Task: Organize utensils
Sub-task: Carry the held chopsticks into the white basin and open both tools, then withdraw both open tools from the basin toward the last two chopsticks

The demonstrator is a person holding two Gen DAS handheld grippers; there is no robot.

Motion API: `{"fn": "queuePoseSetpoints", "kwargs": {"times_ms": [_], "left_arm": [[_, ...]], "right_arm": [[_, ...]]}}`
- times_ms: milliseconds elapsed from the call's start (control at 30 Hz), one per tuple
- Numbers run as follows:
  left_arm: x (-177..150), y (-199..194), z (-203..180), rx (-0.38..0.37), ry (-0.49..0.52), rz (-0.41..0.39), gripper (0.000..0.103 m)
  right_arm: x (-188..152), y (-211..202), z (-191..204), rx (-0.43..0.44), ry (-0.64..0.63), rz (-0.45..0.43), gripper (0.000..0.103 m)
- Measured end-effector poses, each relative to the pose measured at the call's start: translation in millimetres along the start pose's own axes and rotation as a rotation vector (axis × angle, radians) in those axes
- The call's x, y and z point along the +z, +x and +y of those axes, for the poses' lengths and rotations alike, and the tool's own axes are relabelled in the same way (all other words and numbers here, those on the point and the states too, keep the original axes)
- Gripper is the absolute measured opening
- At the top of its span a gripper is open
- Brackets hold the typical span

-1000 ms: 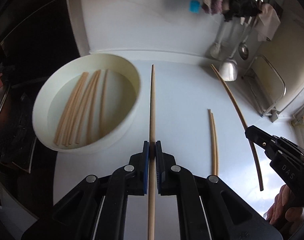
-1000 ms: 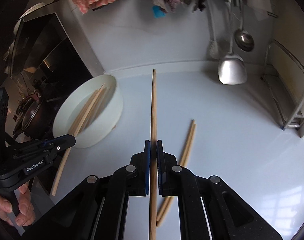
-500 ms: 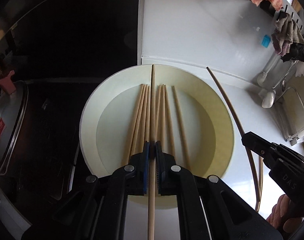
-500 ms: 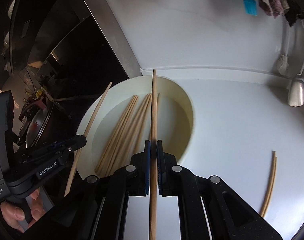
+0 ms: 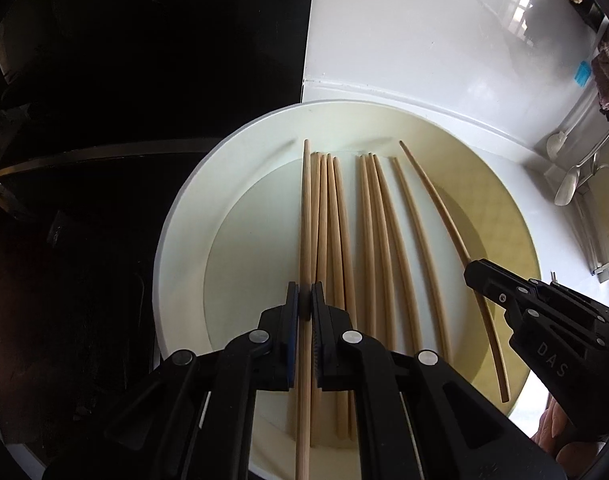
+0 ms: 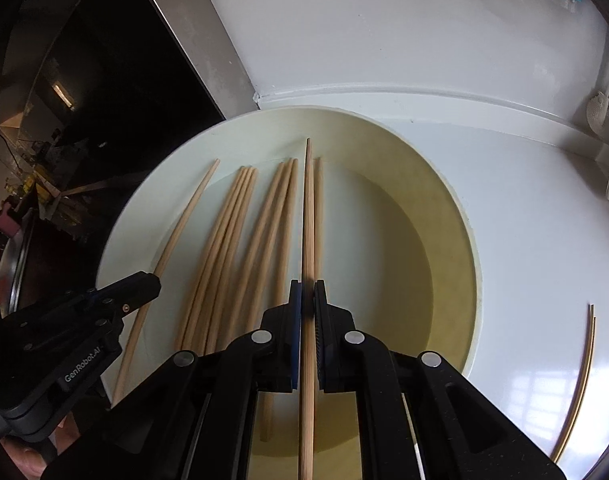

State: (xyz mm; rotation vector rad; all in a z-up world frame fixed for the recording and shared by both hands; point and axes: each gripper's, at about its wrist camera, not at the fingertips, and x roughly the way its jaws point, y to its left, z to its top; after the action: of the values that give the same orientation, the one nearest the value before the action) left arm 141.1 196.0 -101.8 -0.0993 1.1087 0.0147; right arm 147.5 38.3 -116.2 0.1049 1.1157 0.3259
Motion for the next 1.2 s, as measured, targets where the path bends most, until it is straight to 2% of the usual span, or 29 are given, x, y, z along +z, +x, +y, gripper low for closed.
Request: {"fn": "queuePoseSetpoints", "kwargs": {"times_ms": [600, 633, 667, 700, 767, 833, 900, 933, 967, 1033, 1167, 1200], "left_arm": [[-0.4, 26.3, 4.3, -0.011, 0.003, 0.046, 0.008], [-1.1, 24.8, 6.5, -0.017, 0.000, 0.047, 0.010], [-1.6, 23.6, 7.8, -0.024, -0.007, 0.046, 0.018], [-1.8, 21.4, 8.7, -0.027, -0.014, 0.042, 0.024], [-2.6, 16.4, 9.5, -0.022, -0.024, 0.023, 0.043], [-3.1, 7.9, 10.9, -0.008, -0.025, -0.001, 0.053], [-4.1, -1.6, 11.9, 0.011, -0.028, -0.026, 0.069], [-5.0, -6.5, 13.5, 0.026, -0.032, -0.040, 0.081], [-5.5, -11.2, 15.0, 0.038, -0.034, -0.055, 0.086], [-8.3, -19.5, 13.9, 0.056, -0.026, -0.073, 0.086], [-13.1, -36.7, 15.4, 0.070, -0.014, -0.096, 0.089], [-16.1, -45.6, 23.7, 0.068, -0.012, -0.104, 0.090]], "right_arm": [[-4.0, 24.9, 6.9, -0.067, -0.043, 0.077, 0.006], [-3.3, 25.2, 7.1, -0.066, -0.041, 0.077, 0.008], [-3.4, 23.8, 6.5, -0.064, -0.038, 0.076, 0.015], [2.5, 27.9, 9.2, -0.066, -0.034, 0.069, 0.017], [1.9, 17.6, 9.6, -0.071, -0.036, 0.038, 0.023], [2.1, 8.0, 9.3, -0.077, -0.042, 0.017, 0.027], [1.4, -1.7, 8.2, -0.084, -0.040, -0.003, 0.038], [-0.6, -6.7, 6.9, -0.084, -0.039, -0.011, 0.046], [-2.7, -11.2, 6.7, -0.083, -0.040, -0.018, 0.051], [-7.2, -18.2, 7.1, -0.092, -0.052, -0.018, 0.052], [-13.8, -34.2, 12.8, -0.114, -0.073, -0.018, 0.065], [-16.2, -38.6, 13.9, -0.116, -0.074, -0.022, 0.065]]}}
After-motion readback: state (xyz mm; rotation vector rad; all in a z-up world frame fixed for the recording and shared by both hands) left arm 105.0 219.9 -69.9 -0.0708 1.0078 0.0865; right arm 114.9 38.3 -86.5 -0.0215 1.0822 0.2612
